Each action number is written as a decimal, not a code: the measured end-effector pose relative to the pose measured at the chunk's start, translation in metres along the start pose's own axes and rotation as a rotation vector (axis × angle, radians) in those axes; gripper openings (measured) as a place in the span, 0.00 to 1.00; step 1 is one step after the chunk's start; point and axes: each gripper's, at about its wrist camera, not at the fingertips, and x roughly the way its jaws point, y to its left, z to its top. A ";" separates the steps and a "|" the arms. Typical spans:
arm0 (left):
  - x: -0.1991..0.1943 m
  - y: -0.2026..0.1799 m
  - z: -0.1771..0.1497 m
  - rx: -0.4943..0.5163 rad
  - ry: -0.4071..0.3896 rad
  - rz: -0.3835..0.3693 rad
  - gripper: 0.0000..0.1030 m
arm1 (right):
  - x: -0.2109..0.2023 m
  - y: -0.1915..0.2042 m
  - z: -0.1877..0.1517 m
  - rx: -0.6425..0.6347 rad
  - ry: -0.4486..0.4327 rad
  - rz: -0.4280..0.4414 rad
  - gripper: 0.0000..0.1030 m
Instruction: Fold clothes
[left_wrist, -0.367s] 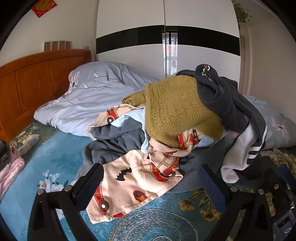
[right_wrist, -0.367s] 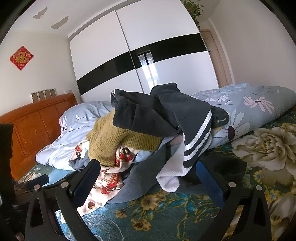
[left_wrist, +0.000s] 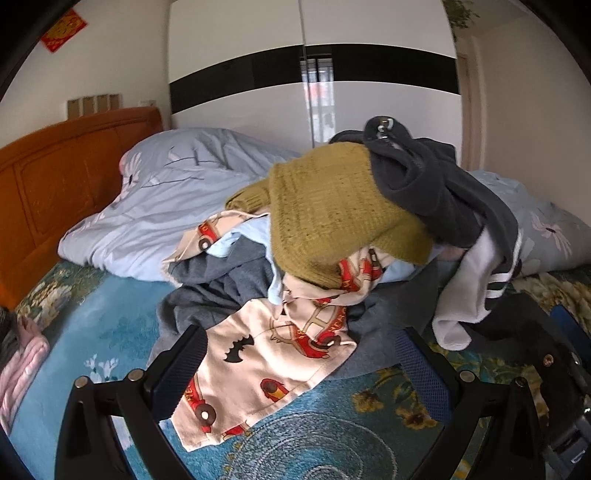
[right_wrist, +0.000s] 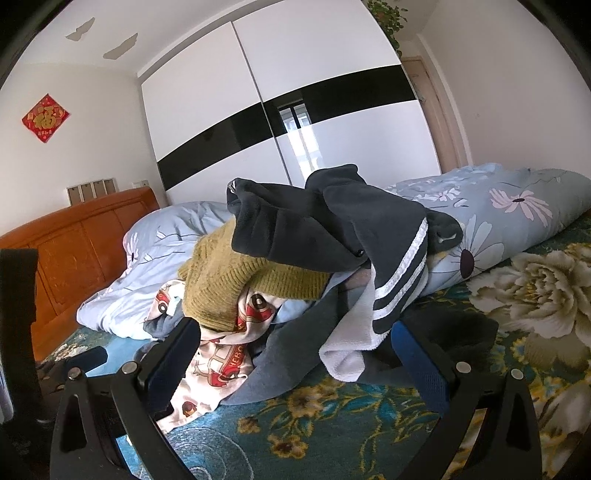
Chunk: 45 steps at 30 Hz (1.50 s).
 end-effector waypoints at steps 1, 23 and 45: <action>0.002 -0.001 0.000 0.003 -0.018 -0.018 1.00 | 0.000 -0.001 0.000 0.005 0.002 0.003 1.00; 0.049 -0.035 0.123 -0.033 0.085 -0.276 1.00 | -0.014 -0.051 0.011 0.223 -0.032 0.010 1.00; -0.050 -0.053 0.207 -0.070 -0.144 -0.510 0.11 | -0.026 -0.074 0.015 0.329 -0.049 0.029 1.00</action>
